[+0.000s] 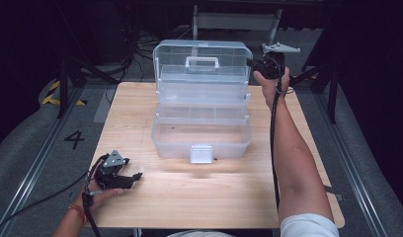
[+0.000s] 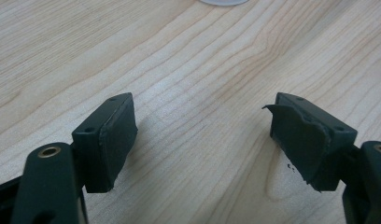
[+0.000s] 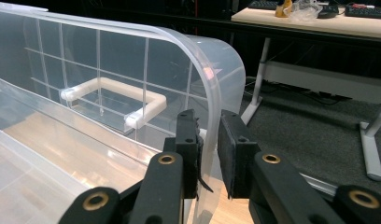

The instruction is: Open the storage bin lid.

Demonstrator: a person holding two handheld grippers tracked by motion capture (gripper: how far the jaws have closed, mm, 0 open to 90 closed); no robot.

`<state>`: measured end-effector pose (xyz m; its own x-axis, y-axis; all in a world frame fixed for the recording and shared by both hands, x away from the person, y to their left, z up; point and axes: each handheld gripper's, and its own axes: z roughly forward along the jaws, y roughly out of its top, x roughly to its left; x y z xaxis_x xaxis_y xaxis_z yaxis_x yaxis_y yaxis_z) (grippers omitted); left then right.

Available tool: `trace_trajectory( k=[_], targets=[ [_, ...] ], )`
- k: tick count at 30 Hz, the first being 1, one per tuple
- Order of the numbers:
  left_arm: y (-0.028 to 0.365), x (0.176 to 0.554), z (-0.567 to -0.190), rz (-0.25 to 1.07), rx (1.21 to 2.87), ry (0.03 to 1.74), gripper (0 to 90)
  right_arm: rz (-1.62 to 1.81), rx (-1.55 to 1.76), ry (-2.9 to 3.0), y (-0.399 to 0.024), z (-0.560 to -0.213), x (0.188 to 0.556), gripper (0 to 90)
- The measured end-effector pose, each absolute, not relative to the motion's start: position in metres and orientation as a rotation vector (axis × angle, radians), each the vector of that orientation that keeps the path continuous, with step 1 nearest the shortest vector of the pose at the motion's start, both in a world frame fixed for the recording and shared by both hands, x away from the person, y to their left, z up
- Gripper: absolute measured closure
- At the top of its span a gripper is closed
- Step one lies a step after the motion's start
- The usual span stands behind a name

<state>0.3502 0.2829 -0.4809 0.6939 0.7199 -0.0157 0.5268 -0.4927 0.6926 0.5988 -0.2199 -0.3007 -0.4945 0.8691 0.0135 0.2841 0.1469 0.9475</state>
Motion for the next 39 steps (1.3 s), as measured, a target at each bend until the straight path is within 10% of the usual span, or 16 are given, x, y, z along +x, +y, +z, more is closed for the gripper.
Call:
trace_trajectory(
  k=[39],
  targets=[
    [0.282,0.35,-0.481,0.353,2.207,0.961,23.0,1.299,1.128,1.906,-0.216,-0.307,0.628,77.7]
  ],
)
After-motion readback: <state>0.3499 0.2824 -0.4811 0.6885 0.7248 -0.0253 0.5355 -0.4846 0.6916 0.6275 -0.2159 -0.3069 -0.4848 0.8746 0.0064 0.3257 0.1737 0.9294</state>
